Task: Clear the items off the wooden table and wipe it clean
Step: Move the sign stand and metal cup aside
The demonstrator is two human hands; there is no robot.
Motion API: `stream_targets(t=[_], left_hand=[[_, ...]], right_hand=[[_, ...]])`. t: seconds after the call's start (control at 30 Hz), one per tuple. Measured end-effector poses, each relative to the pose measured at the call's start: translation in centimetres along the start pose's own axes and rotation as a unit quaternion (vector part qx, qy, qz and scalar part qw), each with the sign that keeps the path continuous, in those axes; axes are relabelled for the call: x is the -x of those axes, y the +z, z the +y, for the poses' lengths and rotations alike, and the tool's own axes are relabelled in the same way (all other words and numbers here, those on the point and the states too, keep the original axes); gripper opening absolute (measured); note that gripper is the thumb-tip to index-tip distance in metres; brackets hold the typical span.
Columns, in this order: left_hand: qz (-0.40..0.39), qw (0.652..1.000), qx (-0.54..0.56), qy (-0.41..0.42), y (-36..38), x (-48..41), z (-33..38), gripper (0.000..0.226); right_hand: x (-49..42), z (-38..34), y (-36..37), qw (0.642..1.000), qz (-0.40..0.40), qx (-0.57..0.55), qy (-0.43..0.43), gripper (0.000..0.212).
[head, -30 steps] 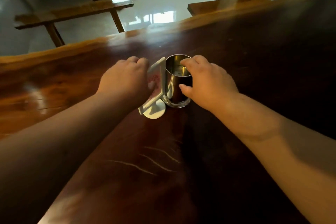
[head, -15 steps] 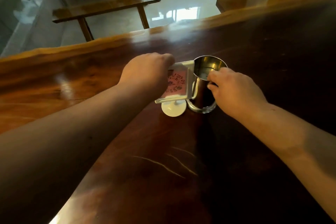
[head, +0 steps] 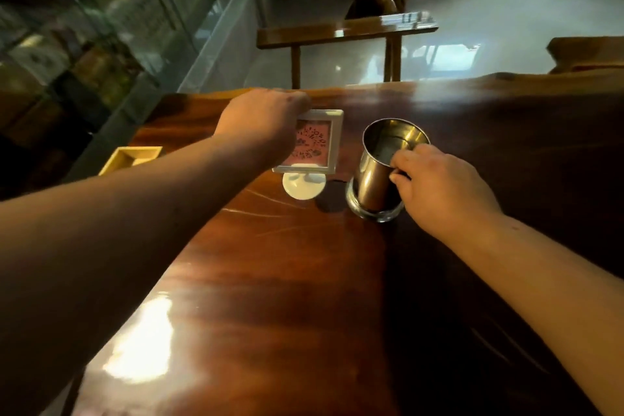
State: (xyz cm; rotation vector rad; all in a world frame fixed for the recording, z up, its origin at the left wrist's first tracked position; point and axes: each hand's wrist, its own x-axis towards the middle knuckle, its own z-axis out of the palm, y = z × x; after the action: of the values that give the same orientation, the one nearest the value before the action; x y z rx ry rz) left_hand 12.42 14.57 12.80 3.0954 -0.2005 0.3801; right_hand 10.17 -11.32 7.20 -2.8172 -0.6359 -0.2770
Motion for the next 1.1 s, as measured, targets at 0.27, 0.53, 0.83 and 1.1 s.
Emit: stream_targets(t=[0.27, 0.53, 0.83, 1.1], left_hand=[[-0.022, 0.996, -0.022, -0.08, -1.7, 6.6, -16.3, 0.019], [0.001, 0.993, -0.017, -0.12, -1.2, 13.7, -25.8, 0.023], [0.016, 0.991, 0.017, -0.129, 1.9, 17.2, -29.3, 0.024], [-0.007, 0.993, 0.046, -0.108, 2.6, 16.4, -28.5, 0.024]], right_hand=[[-5.0, -15.5, 5.3, 0.997, -0.017, -0.023, -0.073, 0.01], [-6.6, -26.8, 9.1, 0.992, -0.038, -0.035, -0.117, 0.013], [-6.7, -30.6, 11.5, 0.99, -0.065, -0.011, -0.126, 0.017], [-6.5, -29.9, 12.6, 0.991, -0.046, -0.012, -0.123, 0.013]])
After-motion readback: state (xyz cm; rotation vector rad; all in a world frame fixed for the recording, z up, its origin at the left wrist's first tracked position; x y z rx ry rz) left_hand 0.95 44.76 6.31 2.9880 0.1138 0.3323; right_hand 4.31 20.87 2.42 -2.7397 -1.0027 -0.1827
